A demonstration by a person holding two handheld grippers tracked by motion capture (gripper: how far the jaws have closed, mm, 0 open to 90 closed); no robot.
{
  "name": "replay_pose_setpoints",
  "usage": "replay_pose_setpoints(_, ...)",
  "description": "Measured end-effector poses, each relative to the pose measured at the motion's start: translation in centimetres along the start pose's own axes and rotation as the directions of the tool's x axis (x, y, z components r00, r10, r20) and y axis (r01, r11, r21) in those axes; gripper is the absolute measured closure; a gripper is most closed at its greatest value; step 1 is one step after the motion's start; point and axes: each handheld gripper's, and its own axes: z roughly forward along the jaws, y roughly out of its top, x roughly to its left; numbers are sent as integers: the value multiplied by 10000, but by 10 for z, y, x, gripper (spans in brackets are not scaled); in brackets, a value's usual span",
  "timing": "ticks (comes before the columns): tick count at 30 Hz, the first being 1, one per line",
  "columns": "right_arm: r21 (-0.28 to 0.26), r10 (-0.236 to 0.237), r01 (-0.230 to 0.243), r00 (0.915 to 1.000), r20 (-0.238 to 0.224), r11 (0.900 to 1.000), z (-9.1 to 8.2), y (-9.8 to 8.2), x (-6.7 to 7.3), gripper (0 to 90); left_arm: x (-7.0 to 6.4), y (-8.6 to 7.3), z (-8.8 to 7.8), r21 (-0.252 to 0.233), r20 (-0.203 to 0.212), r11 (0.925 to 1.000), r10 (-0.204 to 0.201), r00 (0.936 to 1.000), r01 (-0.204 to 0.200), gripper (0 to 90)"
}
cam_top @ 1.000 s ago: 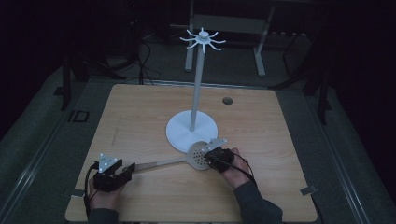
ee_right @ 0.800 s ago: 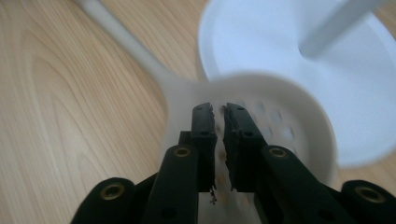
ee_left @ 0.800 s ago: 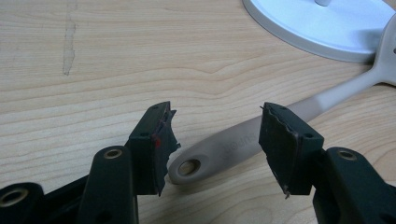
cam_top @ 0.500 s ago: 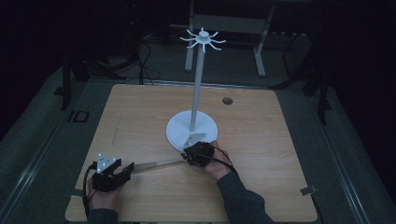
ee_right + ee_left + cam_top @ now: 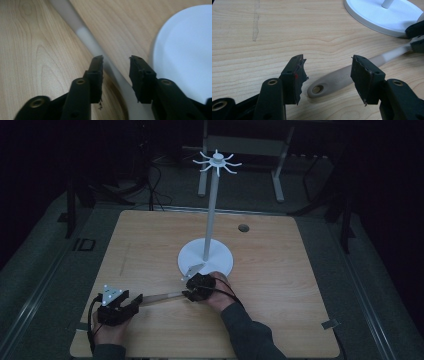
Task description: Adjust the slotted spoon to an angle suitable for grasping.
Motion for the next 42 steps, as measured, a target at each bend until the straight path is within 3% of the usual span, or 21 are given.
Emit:
replay_pose_setpoints(4,488,-183,194,9996,-221,9986,11,0,-1,570,0,0,0,0,-3,10000,3,10000,-3,445)
replay_pose_setpoints(6,480,-160,180,9990,-424,9987,13,-1,-3,580,0,0,0,-3,-7,10000,9,10000,-9,445)
replay_pose_setpoints(12,633,-327,361,9980,-548,9973,11,-2,-2,609,0,0,0,-8,-7,10000,13,10000,-13,446)
replay_pose_setpoints(13,774,-600,647,9962,-624,9949,8,-7,-1,641,1,0,-1,-28,-6,10000,-17,10000,17,445)
replay_pose_setpoints(16,867,-723,783,9949,-699,9932,2,-14,1,667,1,0,-1,-14,-4,10000,-32,10000,32,446)
replay_pose_setpoints(25,1299,-1310,1312,9913,-102,9828,-25,-41,0,725,0,-1,0,16,-14,10000,-11,10000,11,445)
replay_pose_setpoints(36,976,-564,524,9977,386,9938,-57,-80,-18,755,-1,-1,1,79,-8,10000,29,10000,-28,446)
replay_pose_setpoints(42,412,-23,-11,9964,842,9992,-73,-103,-27,760,-2,-1,2,108,-1,9999,72,10000,-72,445)
